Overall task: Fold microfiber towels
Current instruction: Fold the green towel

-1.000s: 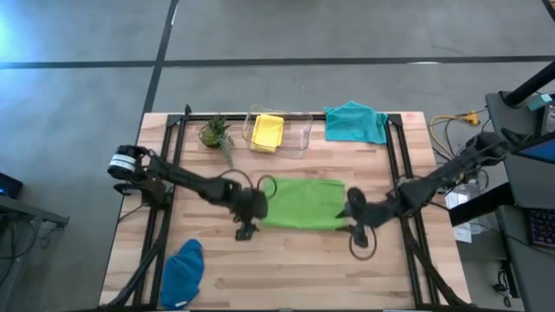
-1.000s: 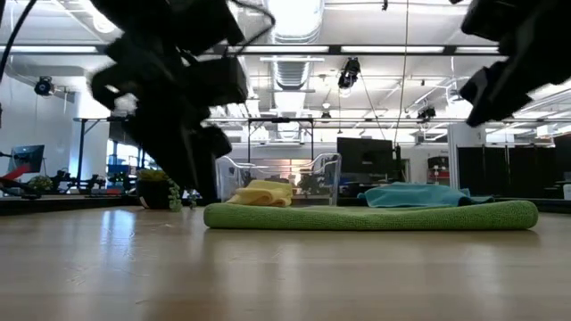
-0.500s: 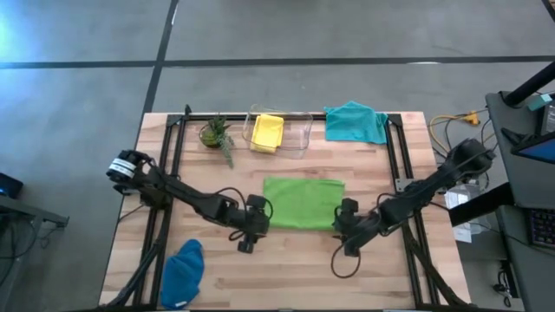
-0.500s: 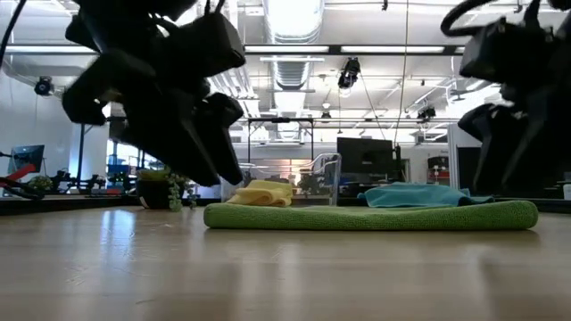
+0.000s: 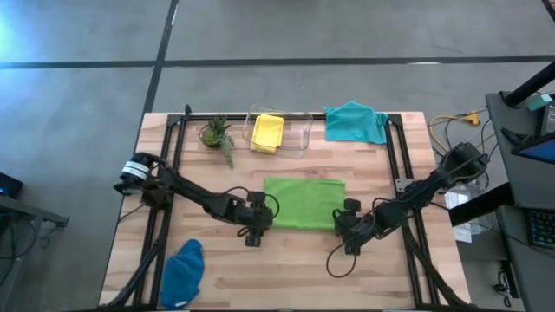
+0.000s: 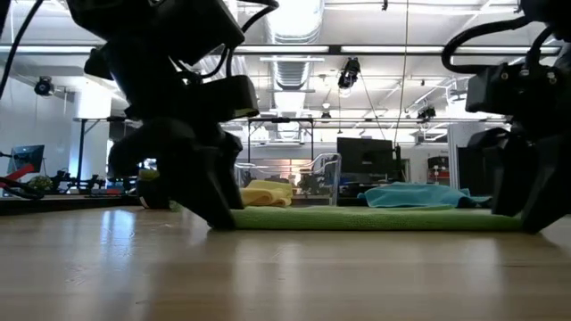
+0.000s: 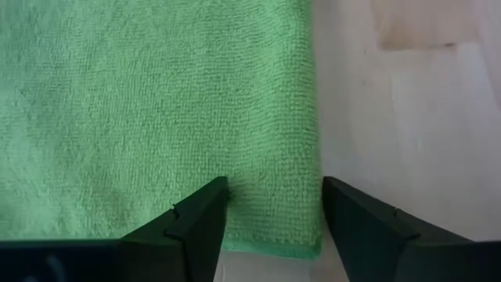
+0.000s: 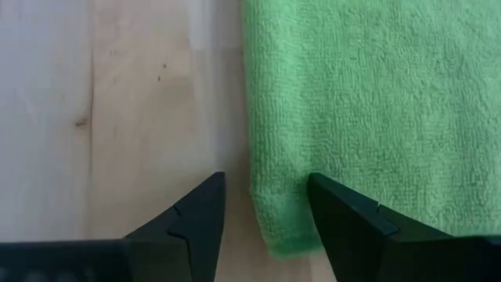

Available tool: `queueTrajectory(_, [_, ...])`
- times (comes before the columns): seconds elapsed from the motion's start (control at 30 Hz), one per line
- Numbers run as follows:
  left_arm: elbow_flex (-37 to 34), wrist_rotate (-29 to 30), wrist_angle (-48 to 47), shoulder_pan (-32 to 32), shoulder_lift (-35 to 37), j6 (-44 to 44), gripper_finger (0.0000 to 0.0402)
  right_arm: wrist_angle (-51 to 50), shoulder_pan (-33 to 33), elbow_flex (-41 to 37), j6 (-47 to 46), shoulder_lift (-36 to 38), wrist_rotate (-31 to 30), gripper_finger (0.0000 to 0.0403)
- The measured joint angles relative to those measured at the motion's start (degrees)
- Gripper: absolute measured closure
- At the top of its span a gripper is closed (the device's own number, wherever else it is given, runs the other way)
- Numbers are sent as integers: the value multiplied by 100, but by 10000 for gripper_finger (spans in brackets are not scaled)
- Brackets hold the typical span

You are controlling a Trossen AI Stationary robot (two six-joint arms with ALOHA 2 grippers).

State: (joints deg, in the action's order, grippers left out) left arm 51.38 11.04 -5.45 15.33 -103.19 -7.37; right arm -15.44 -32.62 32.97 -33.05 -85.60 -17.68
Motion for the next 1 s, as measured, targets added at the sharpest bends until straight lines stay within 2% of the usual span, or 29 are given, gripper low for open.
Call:
queueTrajectory(0.13, [0, -14, -40, 4, 17, -138, 242, -57, 0, 0, -18, 2, 23, 249])
queueTrajectory(0.4, [33, -2, -366, 12, 204, -135, 388, -157, 3, 7, -93, 47, 230, 350])
queueTrajectory(0.53, [59, -113, -518, 30, 370, -385, 389, -316, 6, 119, -272, 91, 320, 389])
queueTrajectory(0.67, [59, -344, -565, 124, 532, -738, 388, -336, -15, 287, -479, 214, 722, 391])
queueTrajectory(0.83, [99, -1144, -515, 262, 596, -1468, 387, -340, -179, 571, -709, 351, 1283, 392])
queueTrajectory(1.0, [105, -1214, -505, 398, 729, -1784, 387, -536, -304, 922, -793, 407, 1358, 392])
